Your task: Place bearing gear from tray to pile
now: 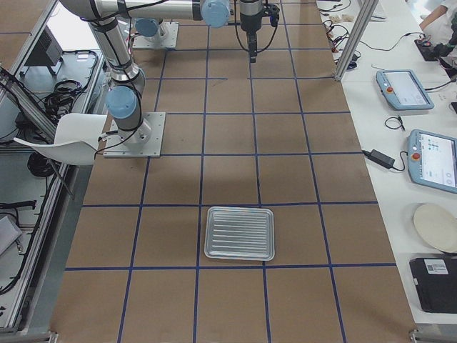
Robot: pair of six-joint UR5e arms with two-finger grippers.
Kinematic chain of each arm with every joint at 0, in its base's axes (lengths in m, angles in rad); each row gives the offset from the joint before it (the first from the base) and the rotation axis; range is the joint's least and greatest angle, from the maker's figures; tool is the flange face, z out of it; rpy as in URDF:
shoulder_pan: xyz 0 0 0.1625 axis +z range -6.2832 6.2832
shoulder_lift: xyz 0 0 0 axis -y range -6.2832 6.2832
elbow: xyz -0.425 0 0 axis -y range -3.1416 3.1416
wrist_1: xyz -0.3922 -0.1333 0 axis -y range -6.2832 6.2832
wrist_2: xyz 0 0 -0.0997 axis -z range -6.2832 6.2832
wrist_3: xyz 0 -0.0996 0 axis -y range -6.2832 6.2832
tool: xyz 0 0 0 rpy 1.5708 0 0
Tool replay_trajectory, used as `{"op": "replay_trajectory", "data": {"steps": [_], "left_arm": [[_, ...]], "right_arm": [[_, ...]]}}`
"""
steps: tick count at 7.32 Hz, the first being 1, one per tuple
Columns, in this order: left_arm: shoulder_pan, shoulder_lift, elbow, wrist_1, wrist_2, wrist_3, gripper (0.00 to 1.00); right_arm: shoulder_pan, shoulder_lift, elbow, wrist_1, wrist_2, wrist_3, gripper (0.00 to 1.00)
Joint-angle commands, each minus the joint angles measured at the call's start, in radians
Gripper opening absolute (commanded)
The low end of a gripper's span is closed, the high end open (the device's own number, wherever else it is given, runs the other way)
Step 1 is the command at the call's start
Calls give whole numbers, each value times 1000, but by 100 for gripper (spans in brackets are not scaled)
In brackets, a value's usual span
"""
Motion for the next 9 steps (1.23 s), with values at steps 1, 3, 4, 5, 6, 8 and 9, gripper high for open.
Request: {"op": "replay_trajectory", "data": {"steps": [1,3,4,5,6,8,9], "left_arm": [[-14,51,-5,-52,3,-36,100],[-34,72,-11,-60,24,-100,100],[-36,91,-43,-57,27,-132,100],[-36,112,-93,-22,43,-140,100],[-34,120,-112,36,66,-144,100],[-34,122,-98,36,57,-147,100],[-34,122,-98,36,47,-150,100]], "right_arm": [[-1,-2,0,5,-2,-1,100],[1,0,0,5,1,-1,100],[-1,0,0,5,1,-1,100],[-1,0,0,5,1,-1,100],[-1,0,0,5,1,-1,100],[-1,0,0,4,2,-1,100],[-1,0,0,5,2,-1,100]]}}
